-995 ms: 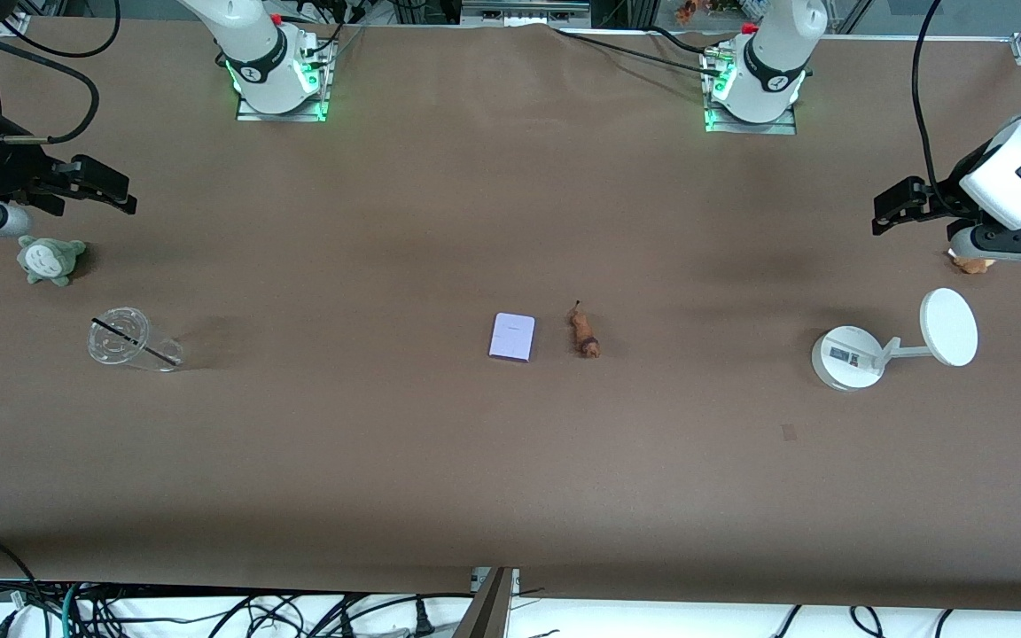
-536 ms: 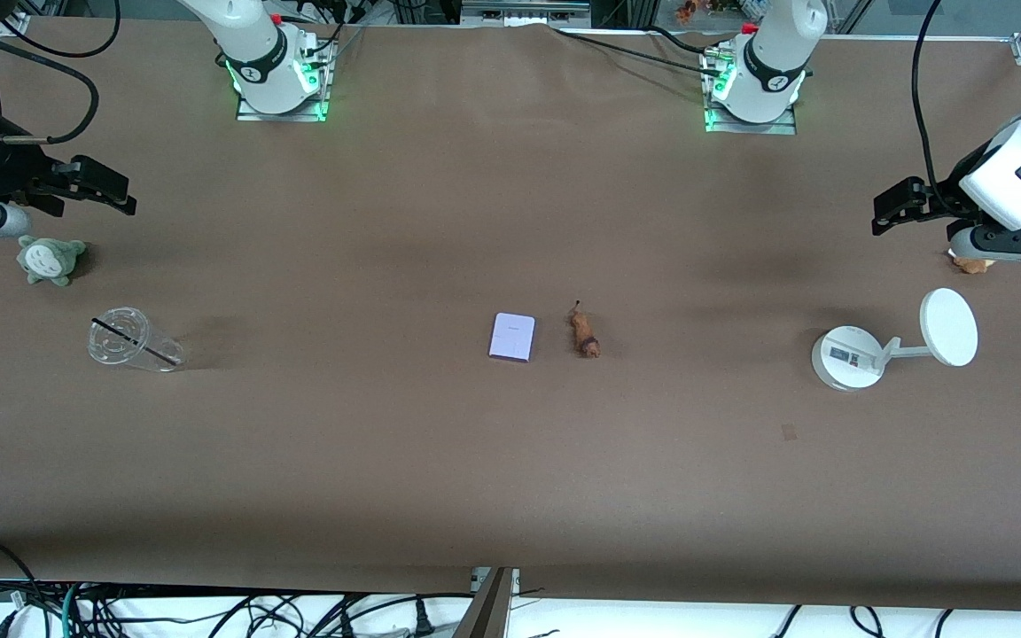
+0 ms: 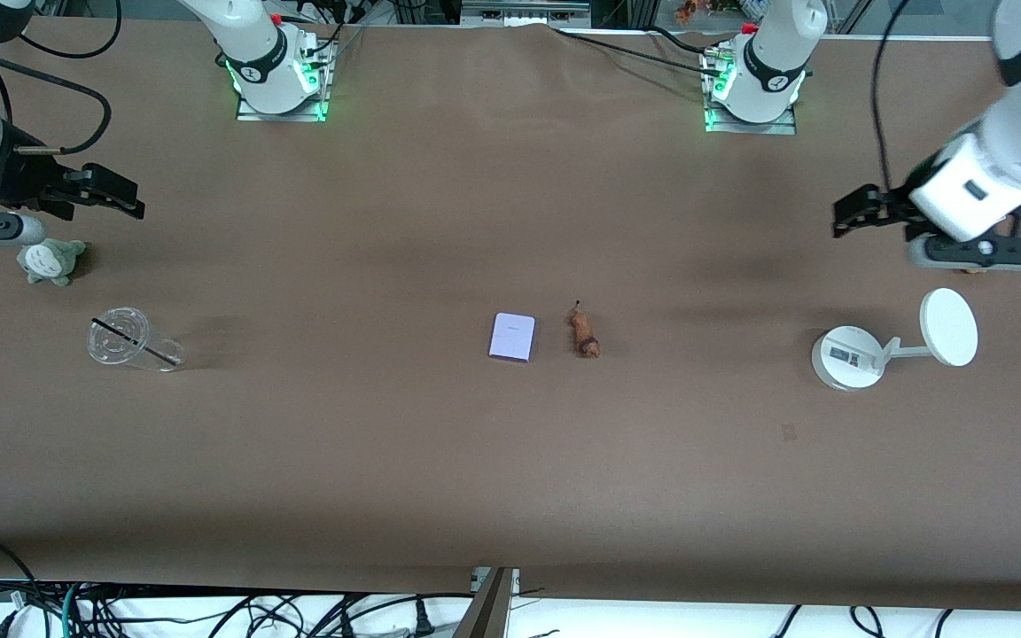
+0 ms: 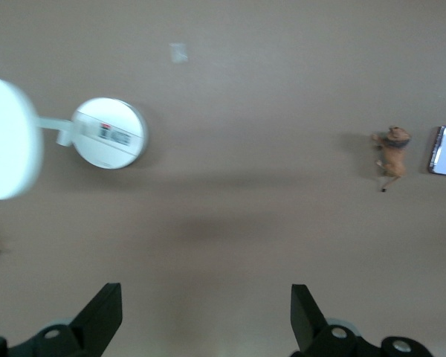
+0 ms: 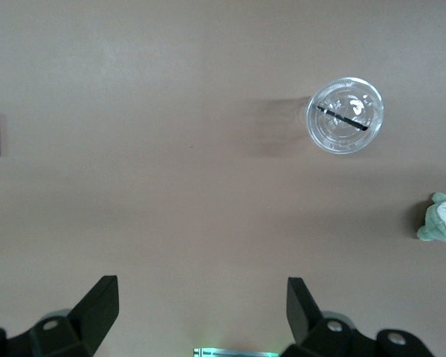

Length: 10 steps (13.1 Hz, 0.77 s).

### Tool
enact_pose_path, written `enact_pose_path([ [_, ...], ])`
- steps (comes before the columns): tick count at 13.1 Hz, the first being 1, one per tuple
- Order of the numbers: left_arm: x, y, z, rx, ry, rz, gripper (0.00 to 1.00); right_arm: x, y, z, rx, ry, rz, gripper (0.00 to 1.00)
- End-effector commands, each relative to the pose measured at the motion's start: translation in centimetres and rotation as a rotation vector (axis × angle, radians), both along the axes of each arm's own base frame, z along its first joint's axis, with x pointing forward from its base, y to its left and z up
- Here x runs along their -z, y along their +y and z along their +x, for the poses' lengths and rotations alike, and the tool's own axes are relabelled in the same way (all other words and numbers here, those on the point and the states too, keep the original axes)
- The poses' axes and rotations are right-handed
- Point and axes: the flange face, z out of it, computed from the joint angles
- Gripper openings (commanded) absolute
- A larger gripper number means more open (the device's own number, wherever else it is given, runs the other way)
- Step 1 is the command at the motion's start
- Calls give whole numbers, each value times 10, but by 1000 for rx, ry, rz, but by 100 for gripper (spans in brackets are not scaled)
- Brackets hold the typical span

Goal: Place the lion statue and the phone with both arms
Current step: 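Reach the left gripper down toward the brown lion statue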

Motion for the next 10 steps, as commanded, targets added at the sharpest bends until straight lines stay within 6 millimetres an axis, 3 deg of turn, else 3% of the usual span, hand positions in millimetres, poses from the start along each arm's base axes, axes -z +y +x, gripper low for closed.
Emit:
enact_pose_path([
  [1, 36, -45, 16, -36, 54, -9, 100, 9, 10, 2, -24, 13, -4, 100],
  [5, 99, -135, 34, -159, 13, -71, 100, 5, 21, 3, -34, 6, -9, 100],
  [8, 161, -192, 47, -226, -48, -113, 100, 5, 25, 2, -40, 11, -9, 100],
  [10, 207, -234, 45, -225, -102, -97, 100, 5, 23, 2, -37, 12, -9, 100],
])
